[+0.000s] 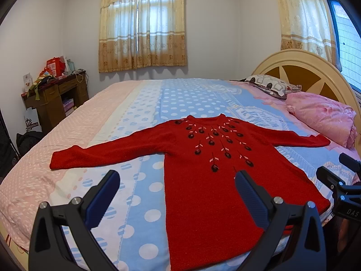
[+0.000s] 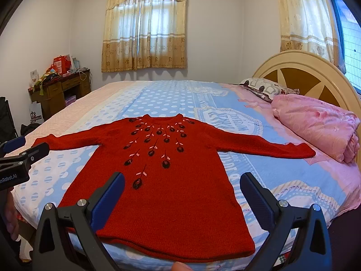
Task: Fold small clothes
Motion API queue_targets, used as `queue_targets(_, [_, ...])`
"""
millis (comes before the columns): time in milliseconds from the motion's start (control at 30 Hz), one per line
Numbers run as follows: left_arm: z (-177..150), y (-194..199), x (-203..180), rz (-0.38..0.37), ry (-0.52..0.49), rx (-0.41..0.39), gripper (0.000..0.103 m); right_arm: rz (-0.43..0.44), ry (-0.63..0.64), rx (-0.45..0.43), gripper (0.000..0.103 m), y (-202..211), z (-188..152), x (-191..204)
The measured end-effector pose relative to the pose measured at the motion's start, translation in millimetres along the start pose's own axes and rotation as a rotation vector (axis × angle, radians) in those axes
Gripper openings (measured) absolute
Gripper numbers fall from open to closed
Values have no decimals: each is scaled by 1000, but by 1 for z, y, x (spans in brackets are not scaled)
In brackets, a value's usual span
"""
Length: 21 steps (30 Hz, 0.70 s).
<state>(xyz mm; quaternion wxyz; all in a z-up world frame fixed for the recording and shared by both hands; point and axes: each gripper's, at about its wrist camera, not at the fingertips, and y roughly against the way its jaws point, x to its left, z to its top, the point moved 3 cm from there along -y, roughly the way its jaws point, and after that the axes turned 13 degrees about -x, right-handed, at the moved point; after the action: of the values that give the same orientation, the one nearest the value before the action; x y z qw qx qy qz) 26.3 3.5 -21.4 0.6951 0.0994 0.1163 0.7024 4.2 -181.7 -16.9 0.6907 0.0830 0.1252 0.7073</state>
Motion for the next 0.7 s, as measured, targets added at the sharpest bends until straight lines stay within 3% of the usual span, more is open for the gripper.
queue_targets(700, [3, 3, 1, 9, 6, -7, 103, 9, 5, 3, 102, 2, 1, 3])
